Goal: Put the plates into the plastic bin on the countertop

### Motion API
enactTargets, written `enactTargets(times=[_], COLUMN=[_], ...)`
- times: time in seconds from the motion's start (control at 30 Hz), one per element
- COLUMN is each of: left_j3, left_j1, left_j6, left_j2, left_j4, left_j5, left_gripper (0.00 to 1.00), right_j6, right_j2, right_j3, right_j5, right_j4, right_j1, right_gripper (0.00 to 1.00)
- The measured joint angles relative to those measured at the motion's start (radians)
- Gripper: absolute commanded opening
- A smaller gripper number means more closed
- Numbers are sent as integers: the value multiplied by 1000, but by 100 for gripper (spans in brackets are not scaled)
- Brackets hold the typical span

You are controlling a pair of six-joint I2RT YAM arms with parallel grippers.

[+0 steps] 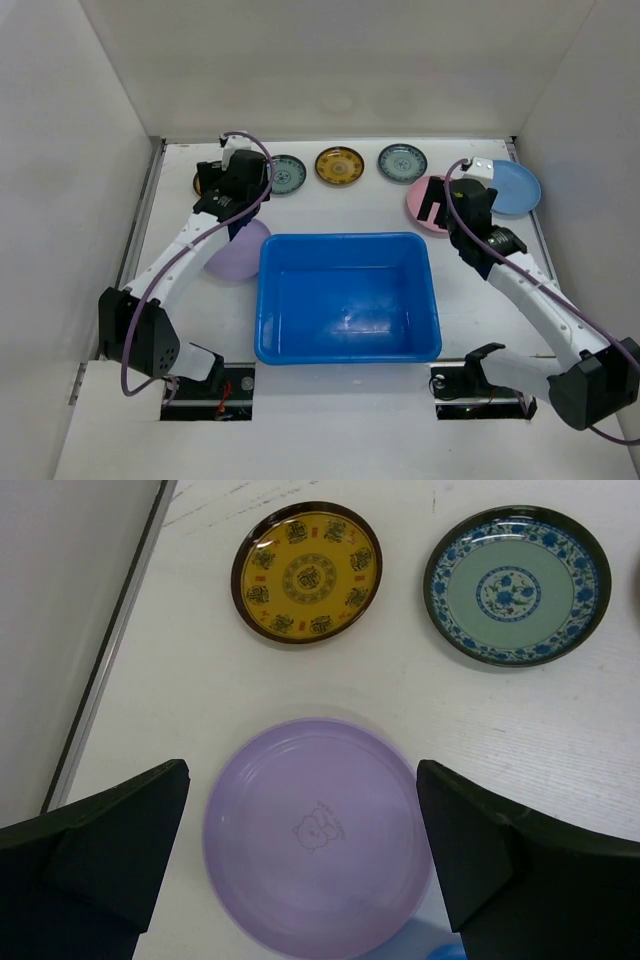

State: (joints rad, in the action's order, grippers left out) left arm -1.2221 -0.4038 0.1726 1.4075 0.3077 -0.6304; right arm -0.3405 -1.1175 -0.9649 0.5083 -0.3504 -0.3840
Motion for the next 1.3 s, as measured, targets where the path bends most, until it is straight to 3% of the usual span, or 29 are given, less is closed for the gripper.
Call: enactTargets(times=[0.43, 0.73, 0.93, 1.3], left_j3=[130, 246, 405, 495], left_j1=[23, 218, 396, 411], left_j6=[6, 206, 393, 496], left_j2=[-124, -218, -263, -165], left_j4=[-13, 45, 86, 57], left_j5=[-11, 127, 284, 369], left_gripper=[100, 99, 90, 66], right_j6=[0, 0, -4, -19], right_j2=[-18, -19, -46, -70], right_j3=[0, 0, 0, 28], right_j5=[-15, -43, -74, -132], right_j4=[9, 23, 43, 82], right_j1=[-48, -72, -99, -108], right_gripper=[100, 100, 100, 100])
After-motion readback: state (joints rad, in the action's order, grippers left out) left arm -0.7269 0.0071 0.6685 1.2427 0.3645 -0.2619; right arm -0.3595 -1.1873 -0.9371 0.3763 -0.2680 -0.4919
